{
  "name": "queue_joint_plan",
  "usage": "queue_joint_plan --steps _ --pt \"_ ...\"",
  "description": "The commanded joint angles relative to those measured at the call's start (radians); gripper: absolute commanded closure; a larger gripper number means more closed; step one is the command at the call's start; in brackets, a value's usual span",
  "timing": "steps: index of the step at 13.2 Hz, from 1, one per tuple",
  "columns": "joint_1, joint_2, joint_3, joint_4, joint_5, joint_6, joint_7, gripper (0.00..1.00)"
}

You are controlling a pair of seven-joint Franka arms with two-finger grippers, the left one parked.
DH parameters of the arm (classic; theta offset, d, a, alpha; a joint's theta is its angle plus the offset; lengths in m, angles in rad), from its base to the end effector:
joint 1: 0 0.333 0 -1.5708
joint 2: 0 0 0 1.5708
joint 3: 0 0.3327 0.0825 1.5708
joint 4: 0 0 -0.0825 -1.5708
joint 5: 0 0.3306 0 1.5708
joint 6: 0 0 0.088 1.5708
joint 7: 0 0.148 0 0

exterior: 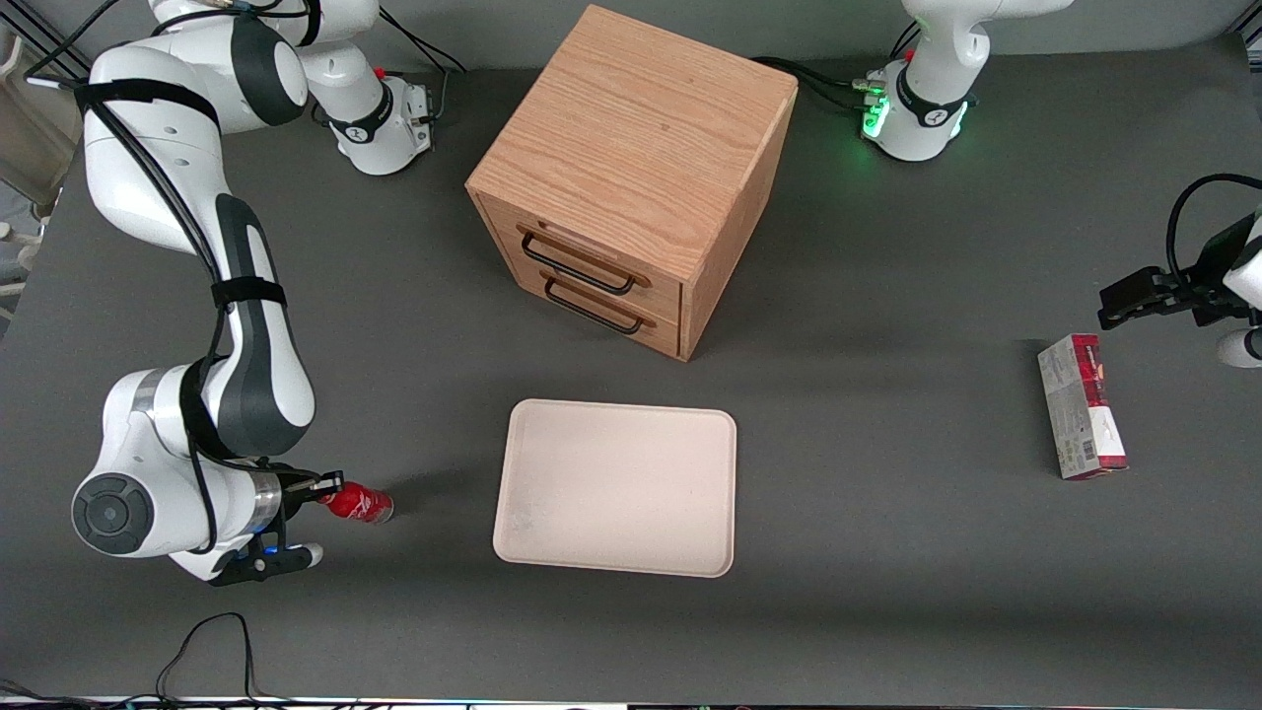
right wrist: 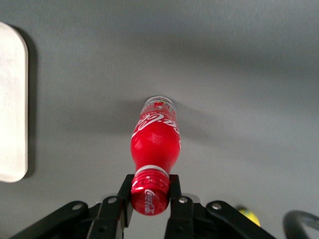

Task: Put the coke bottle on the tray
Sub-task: 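Close the right gripper around the bottle's cap end, then lift the bottle up off the table with the right gripper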

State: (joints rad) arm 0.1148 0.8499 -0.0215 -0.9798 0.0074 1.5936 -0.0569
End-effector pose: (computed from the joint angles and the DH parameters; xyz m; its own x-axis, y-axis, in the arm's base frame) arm 0.6924 0.0708 0.3213 0.9606 0.1502 -0.2339 0.1534 -0.9882 -0.0043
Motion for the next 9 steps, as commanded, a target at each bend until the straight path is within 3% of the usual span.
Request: queue_joint_plan --steps 1,5,7,9 --pt "0.003 -0.112 0.002 -0.011 0.006 -0.166 0.032 1.00" --pt "0.005 -0.247 -0.003 -0.011 0.002 -0.323 0.035 1.00" --pt "0.005 -0.342 0.002 -0.025 -0.041 -0.380 0.026 1.00" --pt "0.005 -0.397 0.002 -0.051 -0.043 -0.431 0.019 1.00"
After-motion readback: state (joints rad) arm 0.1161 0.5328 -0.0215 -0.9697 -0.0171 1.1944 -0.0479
